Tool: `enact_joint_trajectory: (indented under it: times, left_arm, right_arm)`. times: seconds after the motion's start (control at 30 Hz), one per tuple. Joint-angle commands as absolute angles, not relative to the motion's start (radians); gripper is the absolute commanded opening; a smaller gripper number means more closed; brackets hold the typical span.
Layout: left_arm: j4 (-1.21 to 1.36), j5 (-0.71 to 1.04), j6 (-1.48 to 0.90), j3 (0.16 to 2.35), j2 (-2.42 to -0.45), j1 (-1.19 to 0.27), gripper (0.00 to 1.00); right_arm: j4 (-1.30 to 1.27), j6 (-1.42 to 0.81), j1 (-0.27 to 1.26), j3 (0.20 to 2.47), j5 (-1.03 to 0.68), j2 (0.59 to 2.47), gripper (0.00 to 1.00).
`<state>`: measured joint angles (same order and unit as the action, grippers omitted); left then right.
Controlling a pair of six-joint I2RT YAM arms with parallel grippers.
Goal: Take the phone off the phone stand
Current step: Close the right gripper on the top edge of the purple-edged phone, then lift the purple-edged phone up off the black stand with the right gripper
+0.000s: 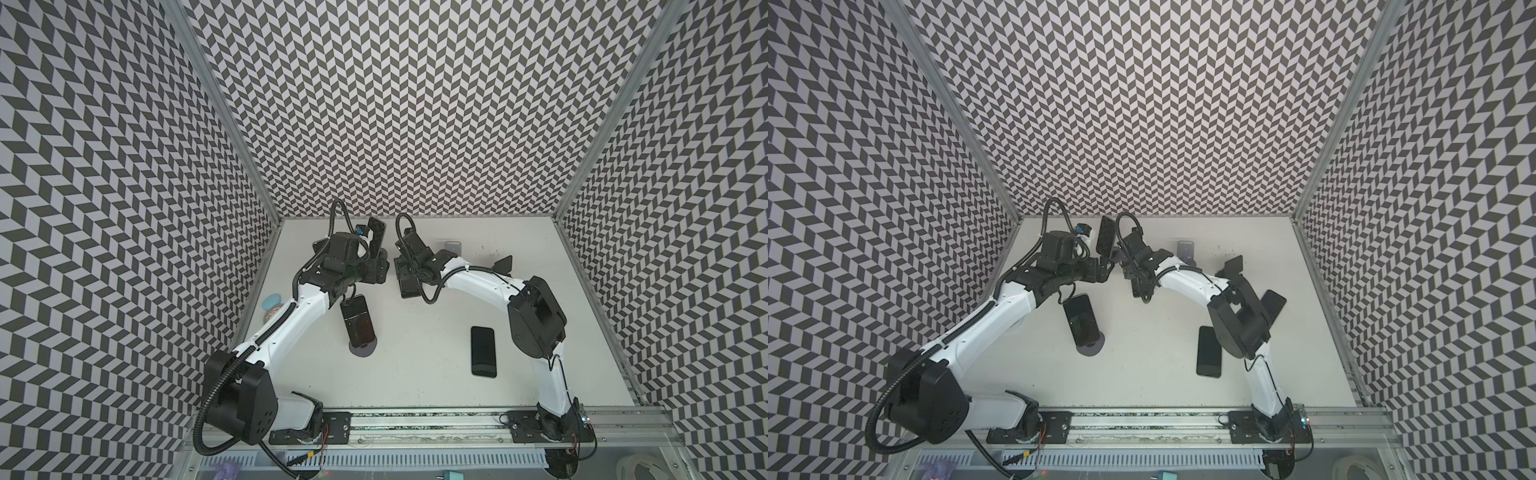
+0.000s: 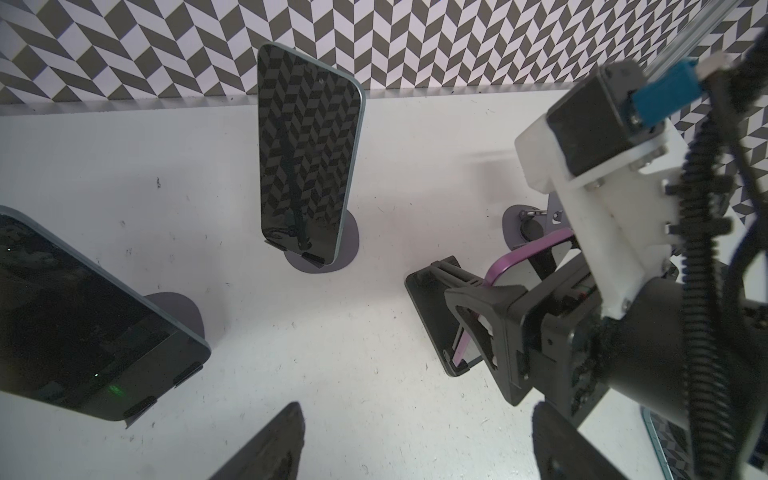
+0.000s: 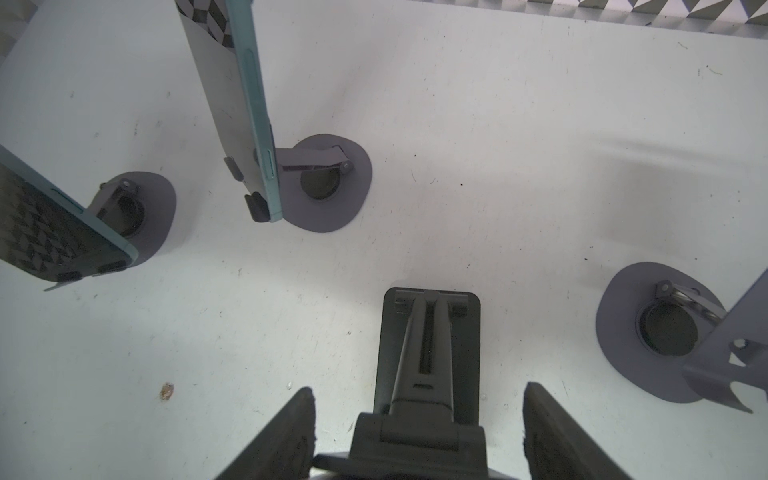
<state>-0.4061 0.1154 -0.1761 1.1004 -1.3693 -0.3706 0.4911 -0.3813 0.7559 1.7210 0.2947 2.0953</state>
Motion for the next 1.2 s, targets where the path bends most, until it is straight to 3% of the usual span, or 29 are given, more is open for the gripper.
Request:
enact_joint_trajectory:
  times: [0.0,1.17]
  left_arm:
    - [-0.395,0.127,-0.172,1.135,-1.374,-0.365,0.86]
    - [-0.391,0.147,-0.184,1.107,-1.295,-0.365,0.86]
  right_arm:
    - [0.468,-0.368,0.752,1.761,0.307,2.084,0.66]
    - [0.515,-0.393,0.753,1.768,0.304,2.012,0.63]
